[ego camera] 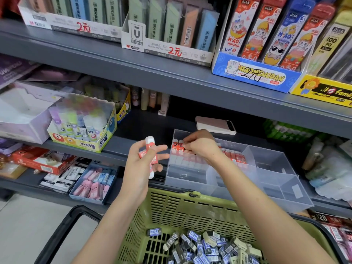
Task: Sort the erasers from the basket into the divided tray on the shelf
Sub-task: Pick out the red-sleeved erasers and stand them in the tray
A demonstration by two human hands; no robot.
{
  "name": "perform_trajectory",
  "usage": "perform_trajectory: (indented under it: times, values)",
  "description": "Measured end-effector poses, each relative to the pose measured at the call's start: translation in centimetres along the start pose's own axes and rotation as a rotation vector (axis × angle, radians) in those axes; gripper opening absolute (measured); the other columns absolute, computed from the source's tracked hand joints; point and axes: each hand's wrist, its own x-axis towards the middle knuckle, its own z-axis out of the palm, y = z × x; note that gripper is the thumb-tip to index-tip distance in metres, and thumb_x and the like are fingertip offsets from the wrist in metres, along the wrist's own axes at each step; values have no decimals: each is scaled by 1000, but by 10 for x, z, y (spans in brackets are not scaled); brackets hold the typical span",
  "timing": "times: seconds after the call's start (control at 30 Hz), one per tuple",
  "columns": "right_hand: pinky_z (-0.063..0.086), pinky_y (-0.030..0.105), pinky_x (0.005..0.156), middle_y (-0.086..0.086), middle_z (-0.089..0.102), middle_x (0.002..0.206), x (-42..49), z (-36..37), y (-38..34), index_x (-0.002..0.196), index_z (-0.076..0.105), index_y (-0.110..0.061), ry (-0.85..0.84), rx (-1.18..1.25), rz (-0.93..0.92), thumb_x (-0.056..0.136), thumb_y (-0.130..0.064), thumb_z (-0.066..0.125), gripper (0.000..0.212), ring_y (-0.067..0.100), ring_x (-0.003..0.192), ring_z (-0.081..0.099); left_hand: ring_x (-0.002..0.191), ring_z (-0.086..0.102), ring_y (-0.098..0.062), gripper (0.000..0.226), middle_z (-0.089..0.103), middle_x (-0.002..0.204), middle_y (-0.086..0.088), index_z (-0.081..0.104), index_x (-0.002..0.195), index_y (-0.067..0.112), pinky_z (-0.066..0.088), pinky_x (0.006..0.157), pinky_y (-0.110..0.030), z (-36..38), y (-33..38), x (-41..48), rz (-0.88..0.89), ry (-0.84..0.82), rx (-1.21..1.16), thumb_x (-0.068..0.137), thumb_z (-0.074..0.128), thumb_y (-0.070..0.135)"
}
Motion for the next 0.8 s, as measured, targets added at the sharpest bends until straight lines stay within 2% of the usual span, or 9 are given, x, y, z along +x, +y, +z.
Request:
perform_trajectory:
  times: [0.1, 0.2, 0.27, 0.37, 0.47, 0.53, 0.63, 0.7, 0.8]
  values:
    - [54, 36, 88, 13, 72, 99, -5, 1, 0, 100, 70, -4, 62, 45, 1, 84, -7, 66, 17, 22, 81, 68, 74, 71, -18, 20, 74, 96, -2, 51, 103, 15, 38, 40, -17, 1, 2, -2, 51, 11, 50, 91, 57, 29]
    - [52, 28, 80, -1, 70, 96, -25, 1, -9, 101, 71, -14, 196, 109, -202, 88, -18, 62, 17, 8, 78, 62, 59, 61, -8, 37, 74, 95, -3, 59, 101, 11, 32, 38, -14, 1, 4, -2, 75, -3, 55, 80, 61, 41]
    - [49, 18, 71, -6, 69, 90, -43, 0, -21, 101, 70, -22, 34, 270, -337, 88, -24, 62, 15, -2, 77, 59, 53, 54, -6, 41, 74, 91, -5, 62, 97, 10, 28, 37, -14, 2, 5, -2, 84, -21, 50, 77, 60, 46]
    - [53, 31, 72, -1, 66, 83, -61, 2, -34, 98, 69, -15, -116, 332, -409, 85, -22, 67, 15, 11, 77, 58, 53, 49, -8, 33, 71, 81, -7, 66, 88, 17, 27, 38, -15, 3, 4, -4, 85, -75, 39, 77, 60, 48]
    - [55, 32, 72, 6, 62, 81, -65, 0, -36, 89, 65, -8, -138, 490, -348, 83, -11, 69, 8, 21, 77, 58, 56, 50, -9, 23, 70, 84, -10, 70, 83, 27, 28, 40, -15, 2, 3, -6, 115, -153, 80, 80, 58, 47]
    - [51, 31, 70, 10, 63, 82, -64, -5, -34, 91, 64, -5, -175, 605, -297, 86, -6, 64, 5, 23, 76, 59, 59, 49, -7, 28, 67, 85, -10, 70, 91, 25, 30, 41, -15, 2, 3, -5, 125, -156, 85, 80, 58, 48]
    - [53, 20, 60, 10, 64, 76, -51, -24, -22, 92, 62, -2, -11, 693, -187, 88, 1, 58, 7, 14, 61, 62, 67, 53, -7, 41, 65, 86, -6, 64, 105, 14, 39, 51, -17, 0, 5, -1, 27, -56, -91, 77, 58, 44]
    - [54, 22, 60, 8, 63, 72, -39, -36, -11, 96, 63, 3, 101, 533, -89, 88, 2, 59, 10, 14, 56, 59, 80, 58, -11, 38, 65, 92, -5, 61, 108, 11, 44, 66, -23, -3, 5, 3, -60, 27, -227, 80, 57, 36]
    - [55, 41, 77, 9, 63, 66, -29, -37, -1, 82, 65, -6, 54, 232, 28, 86, -6, 63, 4, 19, 56, 60, 95, 58, -15, 24, 63, 104, -7, 63, 109, 11, 42, 76, -28, -6, 4, 6, -121, 61, -284, 94, 44, 13]
